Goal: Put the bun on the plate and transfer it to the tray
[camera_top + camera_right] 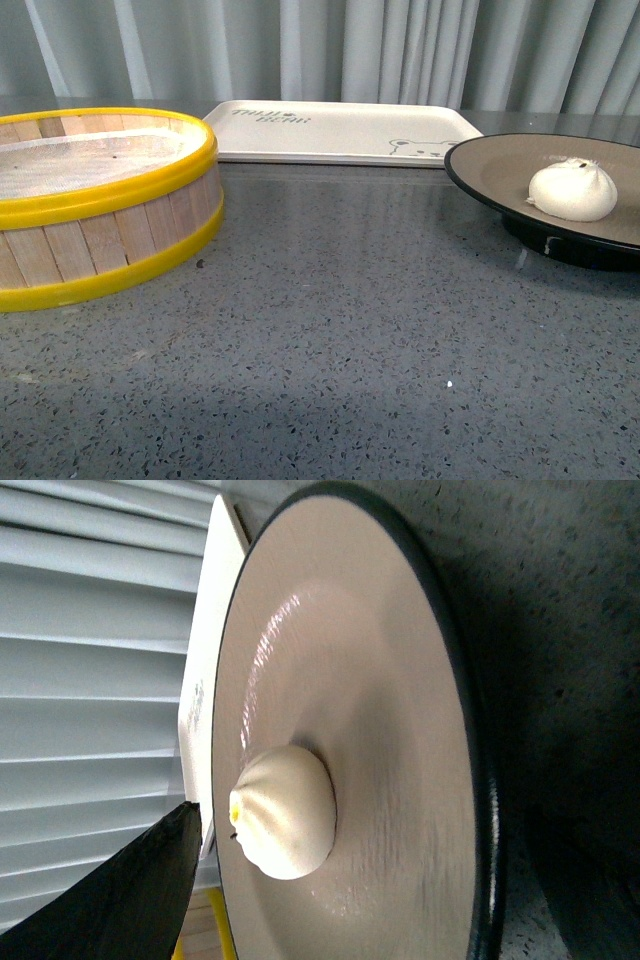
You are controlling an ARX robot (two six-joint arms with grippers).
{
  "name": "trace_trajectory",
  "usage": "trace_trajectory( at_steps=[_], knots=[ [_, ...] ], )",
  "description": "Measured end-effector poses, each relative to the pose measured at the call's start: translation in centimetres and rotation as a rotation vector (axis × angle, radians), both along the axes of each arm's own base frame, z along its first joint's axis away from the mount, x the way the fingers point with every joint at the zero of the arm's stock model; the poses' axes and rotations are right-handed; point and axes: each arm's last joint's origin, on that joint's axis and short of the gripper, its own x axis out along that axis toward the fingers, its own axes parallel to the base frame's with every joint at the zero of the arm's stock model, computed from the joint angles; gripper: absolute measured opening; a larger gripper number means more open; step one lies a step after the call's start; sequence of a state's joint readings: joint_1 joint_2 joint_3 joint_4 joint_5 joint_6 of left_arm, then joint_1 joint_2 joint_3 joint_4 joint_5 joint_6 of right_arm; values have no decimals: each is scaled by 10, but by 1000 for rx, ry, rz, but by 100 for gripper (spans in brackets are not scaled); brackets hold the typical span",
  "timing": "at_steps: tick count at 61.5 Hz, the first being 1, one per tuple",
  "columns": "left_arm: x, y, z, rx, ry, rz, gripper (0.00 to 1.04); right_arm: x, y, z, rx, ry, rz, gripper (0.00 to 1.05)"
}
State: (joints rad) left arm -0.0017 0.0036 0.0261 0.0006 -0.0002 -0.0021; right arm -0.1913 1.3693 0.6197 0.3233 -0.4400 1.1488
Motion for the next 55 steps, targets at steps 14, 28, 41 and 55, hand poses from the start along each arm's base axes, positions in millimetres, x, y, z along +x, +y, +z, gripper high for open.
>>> trace_trajectory(
  at_steps=[14,28,41,55],
  knots=[
    [0,0,0,0,0,0,98,16,-8,-1,10,5,3,74],
    [0,0,0,0,0,0,98,23,-10,-1,9,6,5,33],
    [0,0,0,0,0,0,98,25,-9,0,-6,-2,17,3],
    [0,0,0,0,0,0,98,24,-7,7,-17,-40,29,3]
  ],
)
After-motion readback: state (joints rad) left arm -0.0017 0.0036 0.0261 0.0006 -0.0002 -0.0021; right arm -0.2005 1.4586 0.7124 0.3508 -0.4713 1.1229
